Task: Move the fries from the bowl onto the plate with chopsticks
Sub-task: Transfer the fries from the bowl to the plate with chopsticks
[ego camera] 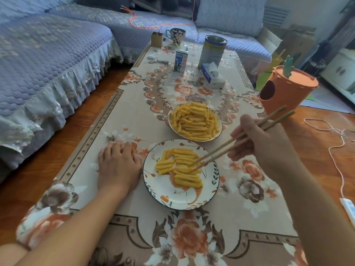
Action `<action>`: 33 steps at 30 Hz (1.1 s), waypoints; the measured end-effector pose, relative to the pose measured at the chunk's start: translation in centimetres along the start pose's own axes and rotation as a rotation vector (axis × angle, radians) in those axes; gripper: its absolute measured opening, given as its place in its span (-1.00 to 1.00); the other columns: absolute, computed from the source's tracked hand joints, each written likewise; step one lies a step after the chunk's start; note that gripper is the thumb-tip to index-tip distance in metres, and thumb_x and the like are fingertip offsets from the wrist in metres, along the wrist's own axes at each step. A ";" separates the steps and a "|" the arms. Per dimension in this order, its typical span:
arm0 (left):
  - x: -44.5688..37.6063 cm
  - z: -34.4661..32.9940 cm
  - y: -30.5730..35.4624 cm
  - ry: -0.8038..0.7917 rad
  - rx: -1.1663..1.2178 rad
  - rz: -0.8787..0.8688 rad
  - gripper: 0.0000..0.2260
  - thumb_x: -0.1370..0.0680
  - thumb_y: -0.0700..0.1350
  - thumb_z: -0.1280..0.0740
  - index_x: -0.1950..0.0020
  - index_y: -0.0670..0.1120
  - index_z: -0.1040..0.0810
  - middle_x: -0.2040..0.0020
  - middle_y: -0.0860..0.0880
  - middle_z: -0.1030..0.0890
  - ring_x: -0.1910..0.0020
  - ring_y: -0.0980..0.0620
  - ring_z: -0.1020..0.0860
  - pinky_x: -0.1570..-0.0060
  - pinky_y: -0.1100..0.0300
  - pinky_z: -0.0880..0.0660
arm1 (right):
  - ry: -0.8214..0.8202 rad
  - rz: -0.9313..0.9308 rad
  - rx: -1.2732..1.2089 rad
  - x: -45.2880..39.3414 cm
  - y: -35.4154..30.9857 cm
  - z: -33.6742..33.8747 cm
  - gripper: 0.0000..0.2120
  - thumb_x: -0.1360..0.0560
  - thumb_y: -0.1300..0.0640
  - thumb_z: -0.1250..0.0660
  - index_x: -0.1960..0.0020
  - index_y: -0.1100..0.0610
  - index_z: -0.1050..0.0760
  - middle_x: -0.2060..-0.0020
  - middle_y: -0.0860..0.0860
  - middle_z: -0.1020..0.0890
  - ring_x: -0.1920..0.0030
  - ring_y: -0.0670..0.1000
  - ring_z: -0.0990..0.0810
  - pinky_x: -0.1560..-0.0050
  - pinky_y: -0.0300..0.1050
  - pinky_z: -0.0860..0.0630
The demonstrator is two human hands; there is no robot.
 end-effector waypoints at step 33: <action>0.1 -0.4 -0.2 0.005 -0.023 -0.020 -0.64 -0.63 -0.01 -0.20 -0.39 -0.08 -0.49 -0.40 -0.23 -0.49 -0.45 -0.25 -0.37 -0.49 -0.23 -0.25 | 0.351 0.149 -0.094 -1.5 2.7 3.1 -0.68 -0.61 -0.06 -0.27 0.11 0.17 -0.61 0.35 0.10 -0.68 0.36 0.14 -0.71 0.24 -0.01 -0.71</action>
Point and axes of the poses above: each hand's wrist, its own x-axis away from the middle knuckle, its own z-axis out of the back of the hand, y = z × x, the point moved 5 cm from there along -x, towards the middle knuckle
